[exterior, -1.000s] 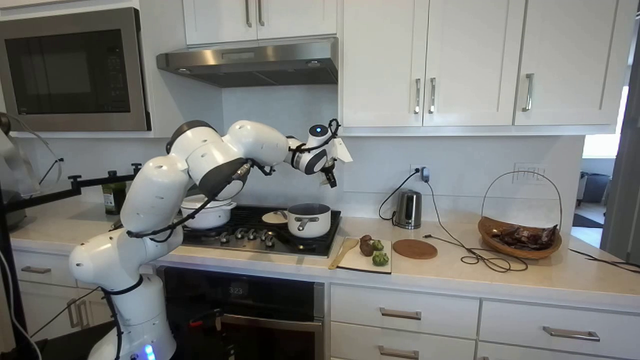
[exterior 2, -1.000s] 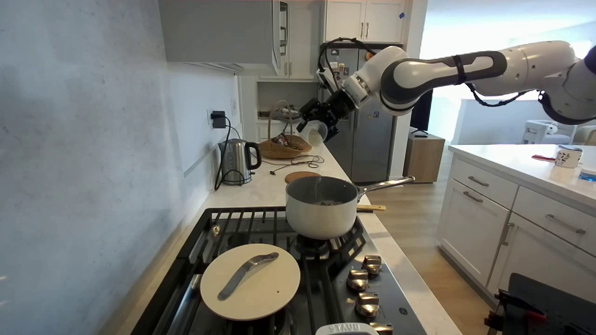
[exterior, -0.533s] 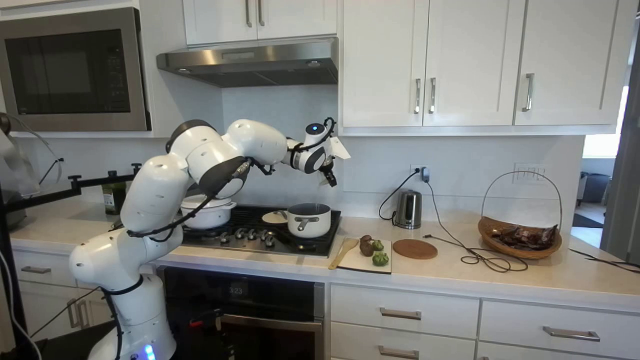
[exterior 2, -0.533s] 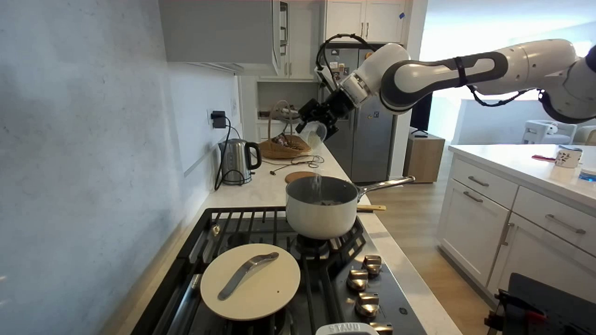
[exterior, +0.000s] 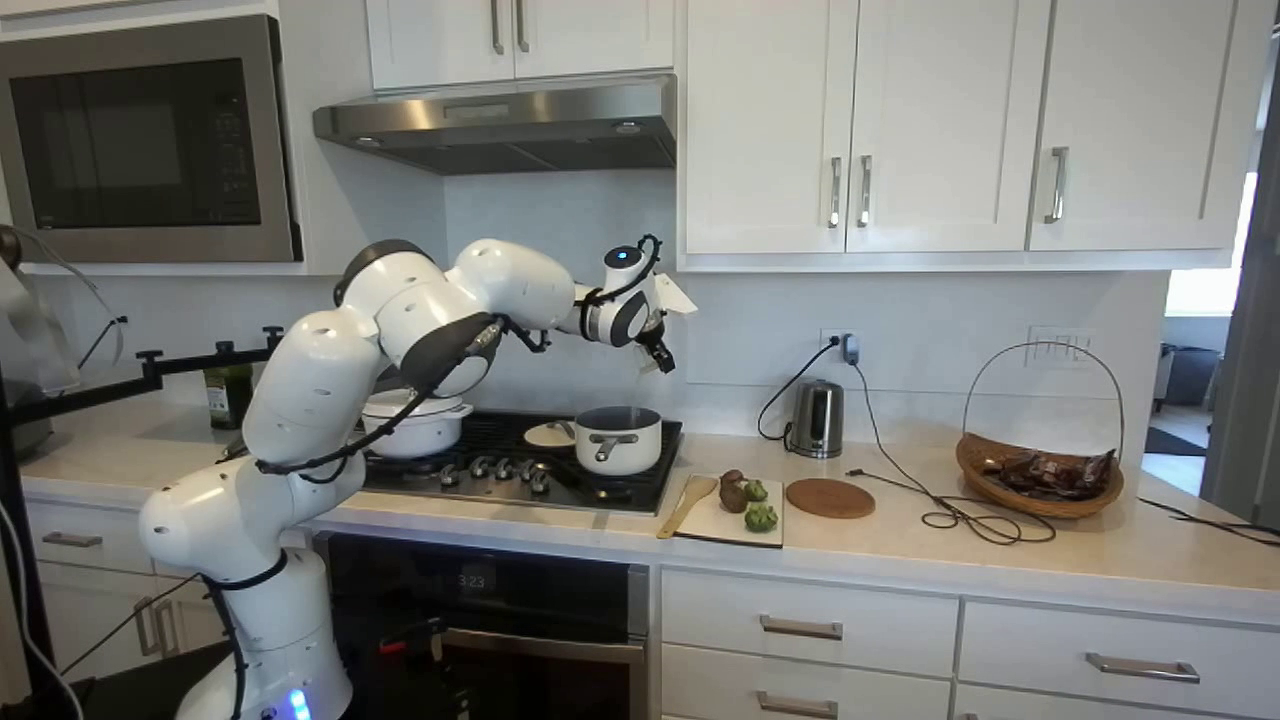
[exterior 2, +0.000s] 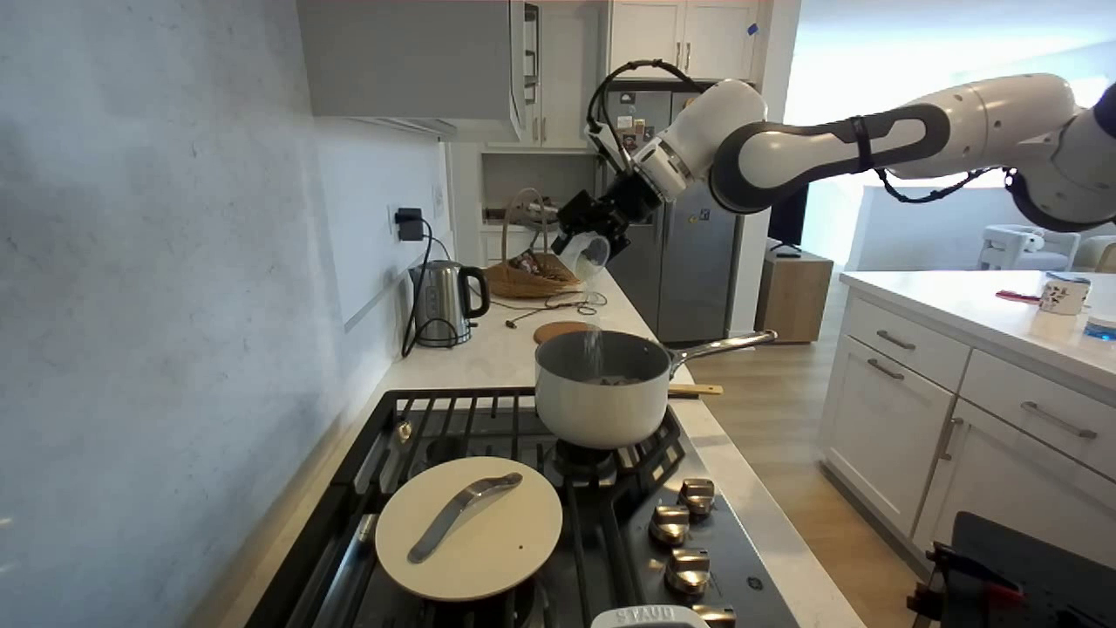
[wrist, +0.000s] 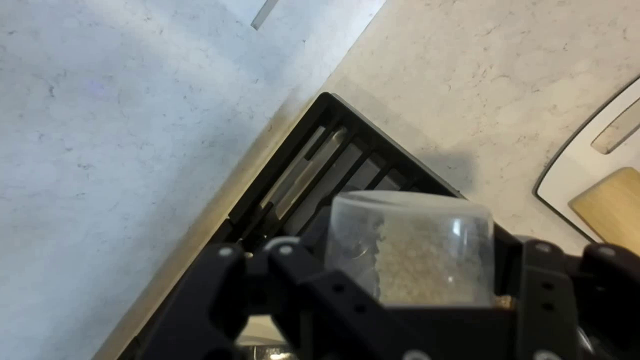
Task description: Pour contents from the clear cup into the white pot
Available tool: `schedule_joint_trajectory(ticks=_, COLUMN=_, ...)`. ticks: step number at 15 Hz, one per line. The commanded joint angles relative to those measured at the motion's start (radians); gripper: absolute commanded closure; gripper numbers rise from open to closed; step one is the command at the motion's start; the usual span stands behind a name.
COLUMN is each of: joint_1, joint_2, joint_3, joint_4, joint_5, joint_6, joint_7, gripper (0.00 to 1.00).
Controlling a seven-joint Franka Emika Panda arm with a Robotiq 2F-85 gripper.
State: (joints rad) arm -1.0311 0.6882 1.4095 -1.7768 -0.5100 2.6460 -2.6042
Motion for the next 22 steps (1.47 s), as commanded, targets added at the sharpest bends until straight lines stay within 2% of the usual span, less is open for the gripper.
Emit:
schedule_joint_trajectory(ticks=1, joint_1=0.027, joint_2=-0.036, joint_3=-0.019, joint_4=0.019, joint_5=-0.029, joint_6=0.004, joint_7=0.008, gripper=0.65)
schedule_joint_trajectory(ticks=6, joint_1=0.039, joint_2=-0.052, joint_3=-0.019, joint_4=0.01, joint_5=-0.091, joint_6=0.014, joint_7=0.013, gripper=0.65)
schedule_joint_trajectory(ticks=19, joint_1=0.02, joint_2=-0.09, joint_3=-0.015, joint_4=-0.013, joint_5=-0.289, joint_6=0.096, joint_7=0.033, gripper=0.65)
schedule_joint_trajectory(ticks=21, joint_1=0.017, joint_2=-0.075, joint_3=-0.001, joint_4=-0.01, joint_5=-0.266, joint_6=0.059, joint_7=0.047, gripper=0.65)
schedule_joint_trajectory(ticks=22, joint_1=0.033, joint_2=-0.128, joint_3=-0.042, joint_4=-0.017, joint_5=-0.145, joint_6=0.082, joint_7=-0.003, gripper=0.65)
